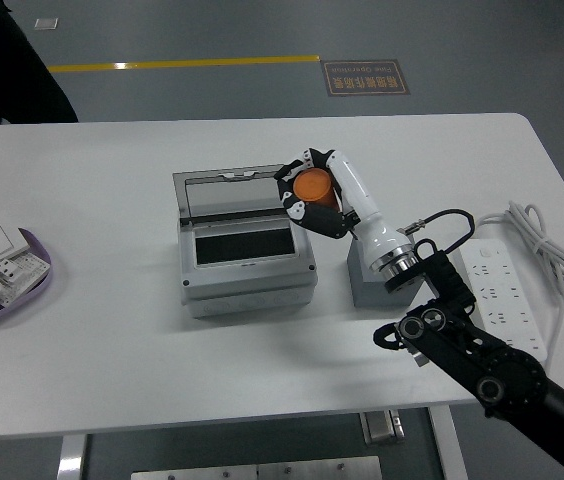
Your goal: Pick up the cylinder from the cube,place it in the box,flap close box
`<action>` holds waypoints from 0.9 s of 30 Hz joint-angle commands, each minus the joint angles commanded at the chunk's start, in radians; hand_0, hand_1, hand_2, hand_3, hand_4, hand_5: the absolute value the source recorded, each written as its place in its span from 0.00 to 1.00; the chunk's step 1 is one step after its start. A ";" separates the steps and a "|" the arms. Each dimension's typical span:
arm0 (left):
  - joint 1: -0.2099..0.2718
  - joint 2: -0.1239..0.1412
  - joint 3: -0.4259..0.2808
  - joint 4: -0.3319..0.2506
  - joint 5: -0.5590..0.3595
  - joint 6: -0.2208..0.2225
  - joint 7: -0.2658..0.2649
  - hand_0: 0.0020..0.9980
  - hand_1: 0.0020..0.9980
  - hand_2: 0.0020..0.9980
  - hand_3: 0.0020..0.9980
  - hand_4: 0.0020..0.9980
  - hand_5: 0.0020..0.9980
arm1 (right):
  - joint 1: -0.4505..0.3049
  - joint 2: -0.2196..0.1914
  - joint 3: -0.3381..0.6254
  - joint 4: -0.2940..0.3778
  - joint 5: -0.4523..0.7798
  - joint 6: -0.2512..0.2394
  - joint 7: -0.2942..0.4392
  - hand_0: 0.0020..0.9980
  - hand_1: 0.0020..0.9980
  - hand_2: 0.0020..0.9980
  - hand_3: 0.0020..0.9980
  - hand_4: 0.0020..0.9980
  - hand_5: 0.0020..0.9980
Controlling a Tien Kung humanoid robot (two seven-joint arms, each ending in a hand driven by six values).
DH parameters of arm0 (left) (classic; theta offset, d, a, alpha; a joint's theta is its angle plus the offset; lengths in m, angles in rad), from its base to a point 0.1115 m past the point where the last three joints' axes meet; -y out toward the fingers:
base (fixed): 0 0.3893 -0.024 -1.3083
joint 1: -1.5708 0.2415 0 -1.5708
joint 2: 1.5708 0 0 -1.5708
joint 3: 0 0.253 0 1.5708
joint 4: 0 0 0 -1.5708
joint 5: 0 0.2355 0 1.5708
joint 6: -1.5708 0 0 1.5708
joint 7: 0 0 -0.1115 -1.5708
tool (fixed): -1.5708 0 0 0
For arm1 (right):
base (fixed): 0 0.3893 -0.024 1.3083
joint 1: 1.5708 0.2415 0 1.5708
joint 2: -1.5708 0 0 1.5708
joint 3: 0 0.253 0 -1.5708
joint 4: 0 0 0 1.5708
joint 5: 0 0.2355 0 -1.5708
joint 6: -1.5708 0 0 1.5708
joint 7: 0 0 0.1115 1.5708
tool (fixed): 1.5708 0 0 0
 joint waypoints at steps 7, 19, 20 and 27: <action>-0.001 0.002 0.005 0.000 -0.002 0.000 0.003 0.59 0.61 0.61 0.63 0.64 0.17 | 0.082 0.036 -0.122 -0.033 -0.182 0.011 -0.122 0.00 0.13 0.23 0.17 0.00 0.00; -0.006 0.005 0.007 0.000 0.002 -0.001 0.004 0.59 0.61 0.61 0.63 0.64 0.17 | 0.162 0.093 -0.226 -0.114 -0.465 0.089 -0.255 0.00 0.12 0.23 0.17 0.00 0.00; -0.006 0.005 0.007 0.000 0.002 -0.001 0.005 0.59 0.61 0.61 0.63 0.64 0.17 | 0.165 0.095 -0.226 -0.120 -0.486 0.095 -0.263 0.00 0.12 0.23 0.17 0.00 0.00; -0.007 0.005 0.007 0.000 0.003 -0.001 0.005 0.59 0.61 0.61 0.63 0.64 0.17 | 0.181 0.105 -0.222 -0.155 -0.549 0.150 -0.307 0.00 0.15 0.24 0.17 0.00 0.00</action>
